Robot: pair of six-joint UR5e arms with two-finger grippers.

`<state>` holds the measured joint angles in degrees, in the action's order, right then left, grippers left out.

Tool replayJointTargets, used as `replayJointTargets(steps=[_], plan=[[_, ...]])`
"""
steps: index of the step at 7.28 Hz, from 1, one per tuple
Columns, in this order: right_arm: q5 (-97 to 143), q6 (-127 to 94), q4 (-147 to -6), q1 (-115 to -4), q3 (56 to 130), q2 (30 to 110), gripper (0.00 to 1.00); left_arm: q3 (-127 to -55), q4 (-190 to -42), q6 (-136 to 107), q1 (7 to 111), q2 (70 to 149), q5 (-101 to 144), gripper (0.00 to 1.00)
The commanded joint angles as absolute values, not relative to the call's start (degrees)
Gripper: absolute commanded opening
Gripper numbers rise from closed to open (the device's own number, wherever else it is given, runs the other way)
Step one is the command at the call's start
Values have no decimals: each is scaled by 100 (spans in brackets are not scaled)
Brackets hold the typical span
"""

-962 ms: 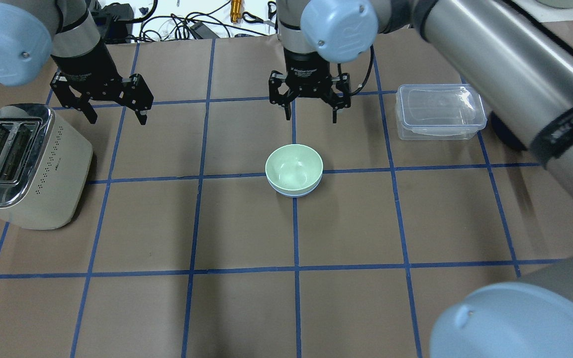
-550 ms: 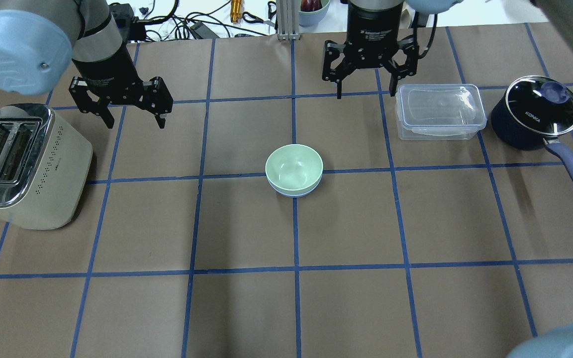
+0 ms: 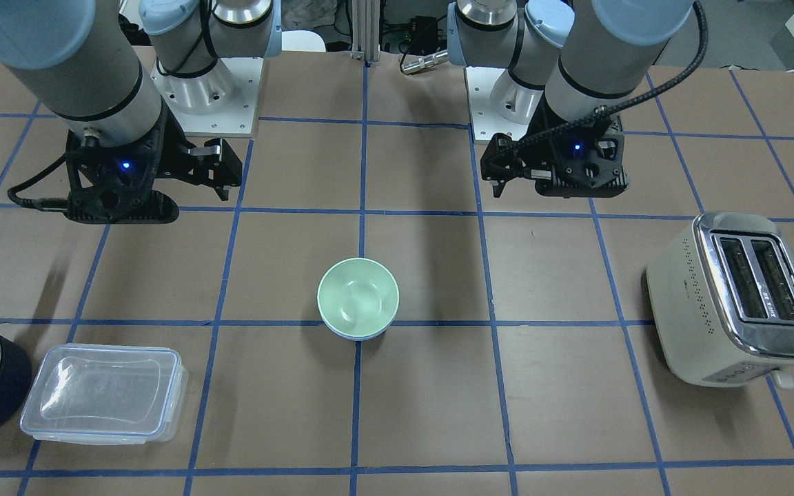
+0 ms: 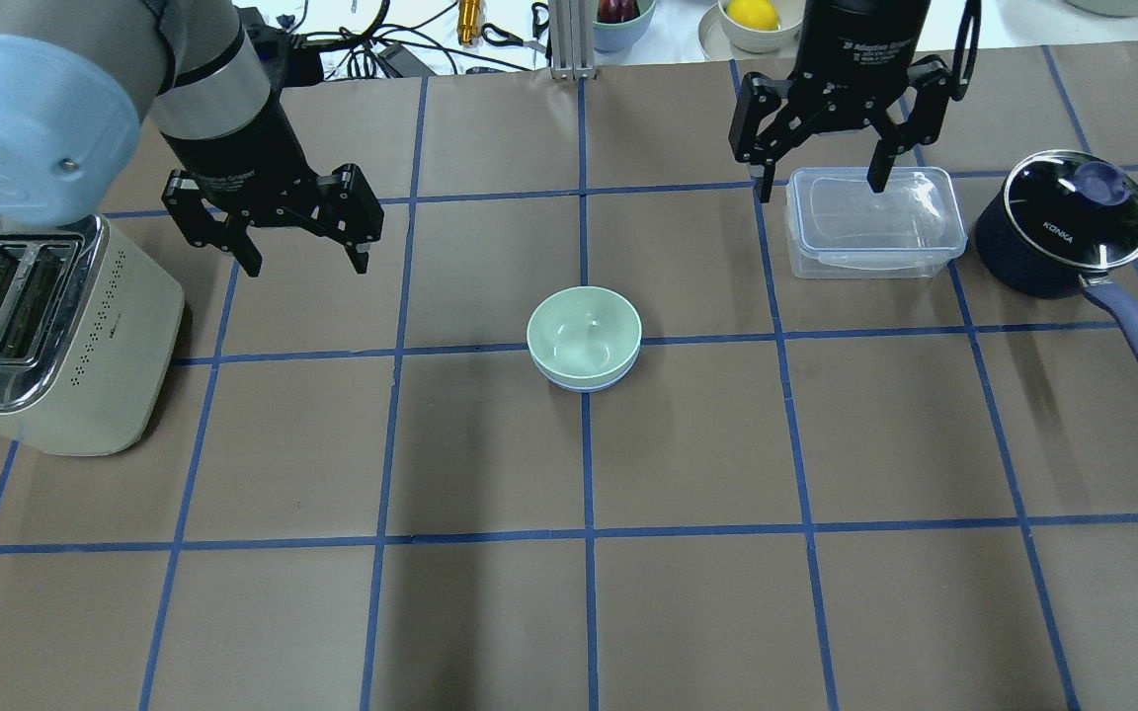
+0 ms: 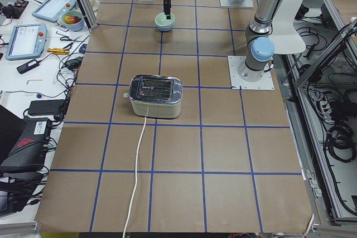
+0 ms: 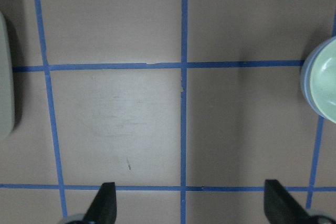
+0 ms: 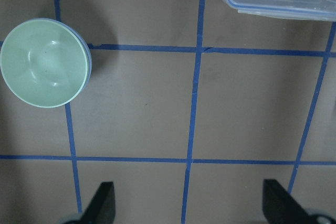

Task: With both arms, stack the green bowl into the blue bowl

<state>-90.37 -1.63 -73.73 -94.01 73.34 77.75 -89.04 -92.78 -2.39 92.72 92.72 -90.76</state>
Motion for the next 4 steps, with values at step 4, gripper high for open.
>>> replayJointTargets(steps=[4], plan=[[-9053, -175, -7971, -9264, 8455, 8630, 100, -9070, -9510, -255, 9290, 9044, -9035, 100]])
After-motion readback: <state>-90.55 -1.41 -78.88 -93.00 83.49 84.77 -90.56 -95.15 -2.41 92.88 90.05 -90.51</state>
